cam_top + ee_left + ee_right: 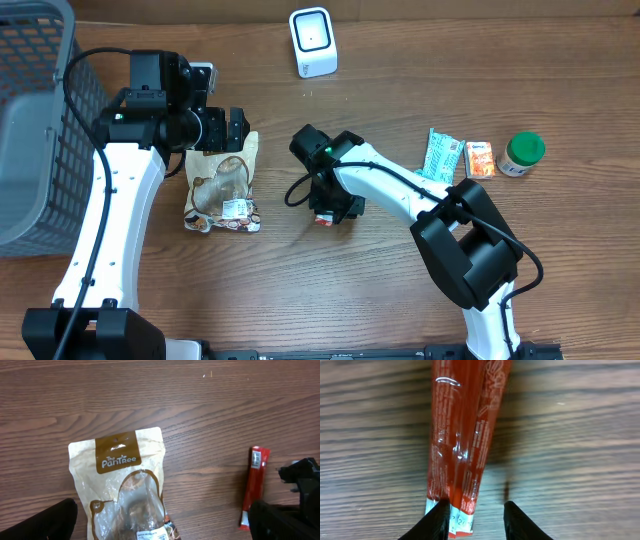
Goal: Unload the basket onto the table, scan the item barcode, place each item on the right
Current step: 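Lift the red snack stick and rotate it in the right gripper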
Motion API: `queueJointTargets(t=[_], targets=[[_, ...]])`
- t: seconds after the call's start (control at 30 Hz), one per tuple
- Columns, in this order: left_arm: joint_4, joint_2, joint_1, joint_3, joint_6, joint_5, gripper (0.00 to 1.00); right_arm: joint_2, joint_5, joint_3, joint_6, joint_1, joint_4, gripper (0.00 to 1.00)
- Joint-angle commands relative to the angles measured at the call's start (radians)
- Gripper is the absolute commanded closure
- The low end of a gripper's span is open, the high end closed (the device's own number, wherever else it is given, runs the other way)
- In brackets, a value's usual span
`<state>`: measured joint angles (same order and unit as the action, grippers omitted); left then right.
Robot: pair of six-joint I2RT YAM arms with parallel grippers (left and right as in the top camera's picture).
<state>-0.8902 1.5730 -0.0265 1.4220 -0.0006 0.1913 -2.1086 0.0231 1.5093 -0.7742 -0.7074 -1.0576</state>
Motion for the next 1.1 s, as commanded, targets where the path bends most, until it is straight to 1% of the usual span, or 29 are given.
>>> queueJointTargets(t=[0.0, 0.2, 0.23, 0.27, 0.37, 0.53, 0.67, 0.77, 0.9, 1.0, 1.03, 1.07], targets=[[0.004, 0.009, 0.000, 0.008, -0.011, 0.008, 0.00, -0.003, 0.066, -0.015, 0.053, 0.015, -0.010, 0.64], [0.004, 0.009, 0.000, 0.008, -0.011, 0.008, 0.00, -0.003, 0.061, -0.015, 0.072, 0.016, -0.011, 0.65], [0.004, 0.009, 0.000, 0.008, -0.011, 0.008, 0.00, -0.003, 0.052, -0.015, 0.072, 0.016, -0.014, 0.62], [0.004, 0.009, 0.000, 0.008, -0.011, 0.008, 0.00, -0.003, 0.040, -0.015, 0.071, 0.016, -0.016, 0.62], [0.004, 0.009, 0.000, 0.008, -0.011, 0.008, 0.00, -0.002, 0.037, 0.000, 0.072, 0.018, -0.014, 0.70], [0.004, 0.009, 0.000, 0.008, -0.011, 0.008, 0.00, 0.018, 0.053, 0.067, 0.072, 0.021, -0.063, 0.62], [0.004, 0.009, 0.000, 0.008, -0.011, 0.008, 0.00, 0.068, 0.062, 0.077, 0.060, 0.021, -0.080, 0.57], [0.004, 0.009, 0.000, 0.008, -0.011, 0.008, 0.00, 0.069, 0.062, 0.072, 0.013, 0.021, -0.092, 0.57], [0.004, 0.009, 0.000, 0.008, -0.011, 0.008, 0.00, 0.069, 0.062, 0.020, -0.031, 0.019, -0.043, 0.58], [0.004, 0.009, 0.000, 0.008, -0.011, 0.008, 0.00, 0.069, 0.057, -0.025, -0.038, 0.019, 0.005, 0.59], [0.004, 0.009, 0.000, 0.008, -0.011, 0.008, 0.00, 0.069, 0.050, -0.040, -0.038, 0.019, 0.020, 0.61], [0.004, 0.009, 0.000, 0.008, -0.011, 0.008, 0.00, 0.069, 0.050, -0.050, -0.039, 0.019, 0.030, 0.62]])
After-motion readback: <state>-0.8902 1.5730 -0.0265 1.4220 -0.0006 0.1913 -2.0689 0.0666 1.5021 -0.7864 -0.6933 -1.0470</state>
